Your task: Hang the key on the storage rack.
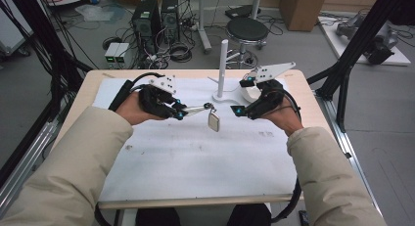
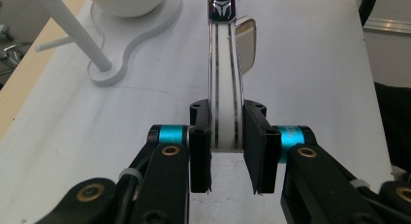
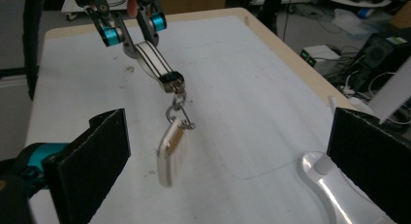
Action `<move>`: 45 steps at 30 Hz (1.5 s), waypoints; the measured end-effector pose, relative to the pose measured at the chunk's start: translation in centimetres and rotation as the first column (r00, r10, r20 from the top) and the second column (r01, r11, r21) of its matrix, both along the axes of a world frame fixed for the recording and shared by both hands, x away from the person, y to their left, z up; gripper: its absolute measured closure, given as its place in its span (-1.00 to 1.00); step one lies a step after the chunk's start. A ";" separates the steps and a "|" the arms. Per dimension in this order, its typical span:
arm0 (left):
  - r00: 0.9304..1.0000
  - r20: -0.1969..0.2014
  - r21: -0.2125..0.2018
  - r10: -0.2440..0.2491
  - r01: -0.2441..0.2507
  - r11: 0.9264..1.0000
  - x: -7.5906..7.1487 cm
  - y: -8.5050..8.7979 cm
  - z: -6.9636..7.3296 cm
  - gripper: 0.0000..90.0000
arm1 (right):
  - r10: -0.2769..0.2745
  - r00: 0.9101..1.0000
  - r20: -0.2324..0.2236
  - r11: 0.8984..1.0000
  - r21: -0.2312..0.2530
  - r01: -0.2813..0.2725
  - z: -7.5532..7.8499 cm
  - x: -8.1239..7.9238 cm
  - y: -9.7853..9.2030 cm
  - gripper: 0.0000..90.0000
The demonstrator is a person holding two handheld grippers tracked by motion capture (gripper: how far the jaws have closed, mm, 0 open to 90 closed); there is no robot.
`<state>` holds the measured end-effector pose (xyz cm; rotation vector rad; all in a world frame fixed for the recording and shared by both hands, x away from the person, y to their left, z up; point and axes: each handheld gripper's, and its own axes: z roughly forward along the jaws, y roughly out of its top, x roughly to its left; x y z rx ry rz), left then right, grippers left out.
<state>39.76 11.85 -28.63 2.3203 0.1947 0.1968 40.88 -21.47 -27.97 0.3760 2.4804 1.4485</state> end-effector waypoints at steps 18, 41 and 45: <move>0.999 -0.003 0.000 -0.037 0.037 0.999 0.0 -1.0 -0.4 0.64 | 0.196 0.978 -0.066 0.966 -0.161 -0.204 0.3 1.3 5.6 -0.98; 0.998 -0.014 0.012 -0.059 0.059 0.998 0.0 -1.6 -0.8 0.64 | 0.276 0.948 -0.160 0.901 -0.301 -0.314 -1.1 1.6 7.9 -0.17; 0.998 -0.018 0.015 -0.064 0.065 0.998 0.0 -1.6 -0.8 0.64 | 0.299 0.942 -0.155 0.889 -0.314 -0.333 -1.1 1.6 8.0 0.09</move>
